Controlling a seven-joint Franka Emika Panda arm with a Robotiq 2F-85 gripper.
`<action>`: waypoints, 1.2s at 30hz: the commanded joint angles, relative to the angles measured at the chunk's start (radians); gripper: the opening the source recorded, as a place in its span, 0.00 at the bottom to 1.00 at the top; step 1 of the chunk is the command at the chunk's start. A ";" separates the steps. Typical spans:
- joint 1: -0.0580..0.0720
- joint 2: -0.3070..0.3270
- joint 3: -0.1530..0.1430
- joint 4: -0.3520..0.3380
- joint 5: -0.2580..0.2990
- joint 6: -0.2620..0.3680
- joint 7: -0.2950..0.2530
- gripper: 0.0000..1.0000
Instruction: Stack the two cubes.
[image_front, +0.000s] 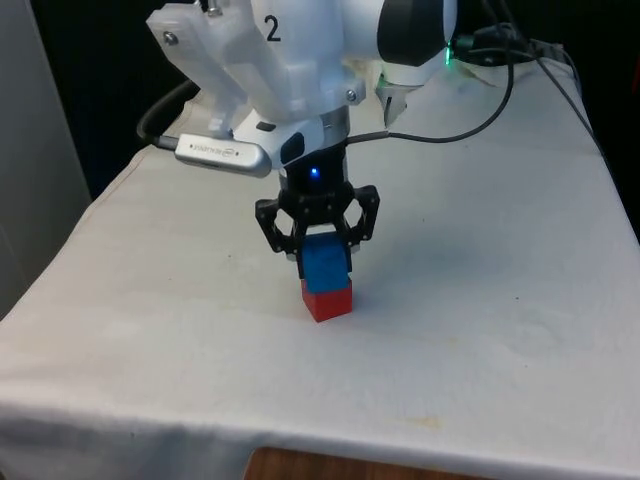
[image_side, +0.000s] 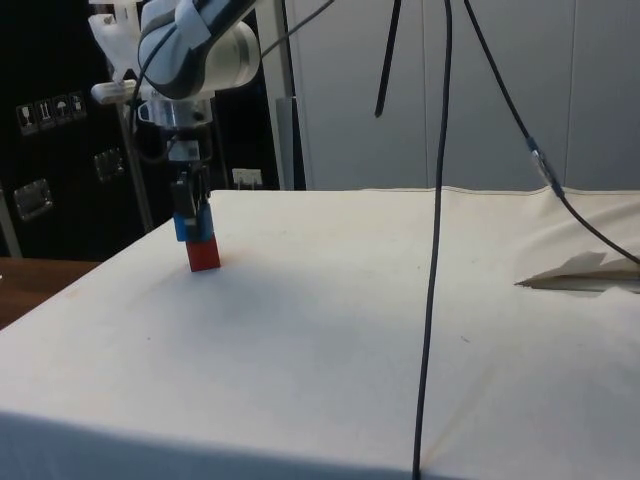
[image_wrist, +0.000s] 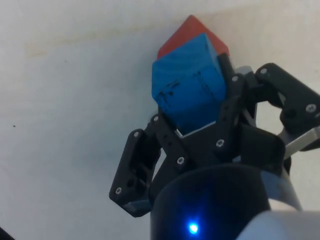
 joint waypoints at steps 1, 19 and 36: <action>0.008 0.002 -0.004 -0.001 -0.005 0.003 0.009 0.00; 0.015 0.001 -0.012 -0.011 -0.005 0.008 0.000 0.00; 0.018 -0.001 -0.014 -0.007 -0.004 0.001 -0.001 0.00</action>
